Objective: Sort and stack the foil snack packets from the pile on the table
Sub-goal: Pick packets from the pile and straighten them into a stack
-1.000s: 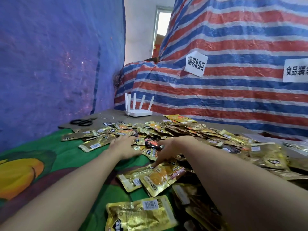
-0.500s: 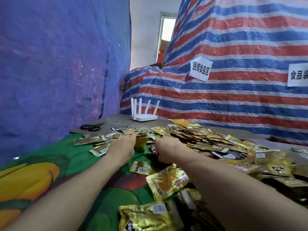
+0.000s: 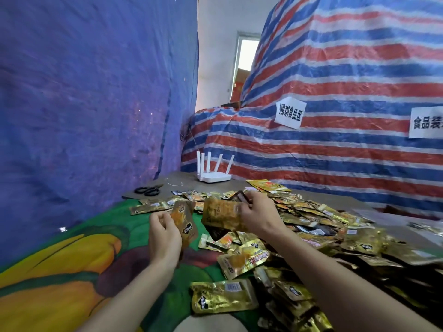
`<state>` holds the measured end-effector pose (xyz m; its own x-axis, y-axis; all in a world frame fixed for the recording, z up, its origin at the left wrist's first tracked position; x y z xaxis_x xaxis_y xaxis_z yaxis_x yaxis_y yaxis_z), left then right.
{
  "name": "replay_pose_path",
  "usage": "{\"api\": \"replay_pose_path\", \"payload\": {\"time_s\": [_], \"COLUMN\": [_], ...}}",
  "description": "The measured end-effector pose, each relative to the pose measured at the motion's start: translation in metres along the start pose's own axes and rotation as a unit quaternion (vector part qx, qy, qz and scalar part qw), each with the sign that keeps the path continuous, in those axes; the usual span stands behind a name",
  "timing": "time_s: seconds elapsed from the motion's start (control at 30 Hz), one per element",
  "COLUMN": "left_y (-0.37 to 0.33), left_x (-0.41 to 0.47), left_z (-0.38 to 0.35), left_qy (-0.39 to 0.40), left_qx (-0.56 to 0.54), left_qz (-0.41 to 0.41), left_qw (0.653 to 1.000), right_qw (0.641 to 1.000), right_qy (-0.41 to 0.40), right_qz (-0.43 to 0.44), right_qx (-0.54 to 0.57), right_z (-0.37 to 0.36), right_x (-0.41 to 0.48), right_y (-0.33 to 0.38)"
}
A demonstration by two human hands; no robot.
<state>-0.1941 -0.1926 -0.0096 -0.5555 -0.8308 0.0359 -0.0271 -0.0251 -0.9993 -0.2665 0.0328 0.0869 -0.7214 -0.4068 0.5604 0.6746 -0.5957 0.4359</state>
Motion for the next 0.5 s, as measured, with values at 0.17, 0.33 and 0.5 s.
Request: {"api": "replay_pose_path", "payload": {"time_s": [0.17,0.33,0.5], "left_y": [-0.005,-0.002,0.006], "left_x": [-0.049,-0.079,-0.093], "left_z": [0.012,-0.001,-0.023], "left_qy": [0.049,0.193,0.337], "left_qx": [-0.058,-0.125,-0.087], "left_qz": [-0.041,-0.020,-0.010], "left_qw": [0.996,0.973,0.938], "right_qw": [0.981,0.939,0.937], "right_qy": [-0.124,-0.235,-0.195], "right_qz": [-0.035,-0.082,-0.079], "right_qx": [0.145,0.236,0.279], "right_z": [0.031,0.039,0.018], "right_x": [-0.054,-0.119,-0.139], "right_y": [0.012,0.010,0.009]}}
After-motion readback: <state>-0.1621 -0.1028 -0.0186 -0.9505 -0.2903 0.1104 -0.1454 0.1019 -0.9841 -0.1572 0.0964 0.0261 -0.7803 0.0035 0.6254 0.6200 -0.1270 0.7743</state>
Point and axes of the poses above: each hand's wrist, its own x-axis towards the middle knuckle, its own z-axis out of the back of the hand, y = z × x, the point moved 8 cm from there along x, towards the middle knuckle, and after that the axes turned 12 degrees about z, right-handed, at the moved point
